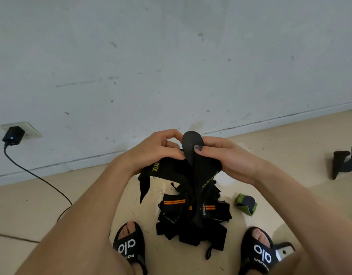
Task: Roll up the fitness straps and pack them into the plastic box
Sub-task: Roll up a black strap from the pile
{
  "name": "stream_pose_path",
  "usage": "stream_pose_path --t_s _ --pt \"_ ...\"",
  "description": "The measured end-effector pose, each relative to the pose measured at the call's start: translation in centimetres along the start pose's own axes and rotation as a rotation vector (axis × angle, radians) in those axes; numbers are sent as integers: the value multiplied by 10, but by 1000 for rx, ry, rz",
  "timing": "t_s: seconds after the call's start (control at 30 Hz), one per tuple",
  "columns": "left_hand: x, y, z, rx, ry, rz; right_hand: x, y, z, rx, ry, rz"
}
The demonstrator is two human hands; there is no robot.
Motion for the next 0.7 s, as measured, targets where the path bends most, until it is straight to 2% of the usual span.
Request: stream_pose_path --t_s 0.1,0.23,0.4,0.47,0.53,0.6,0.7 --pt "-5 -8 -2 16 17 18 -5 -4 0 85 -43 58" --pt "-12 -15 0 5 -63 -66 -8 -11 -3 146 -110 61" --pt "-24 -19 5 -51 -345 -544 -19 -18 4 104 -212 -72" --pt "-16 -17 3 -148 -361 -513 -25 -21 7 76 -254 -158" --pt "0 -16 0 -243 -207 -348 -29 -25 9 53 -290 -229" --pt "13 -20 -5 -232 22 -260 -30 -27 12 40 -310 -276" --pt "17 -32 -10 -83 275 -379 -27 -30 15 31 -315 -282"
Point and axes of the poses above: each hand's wrist, its own y-axis away from the middle knuckle, its own x-axis out of the palm, z = x × y, the point moved 2 cm from there along -y, towards the middle knuckle, and after that the axes turned 4 degrees about z, right-handed, at the moved point
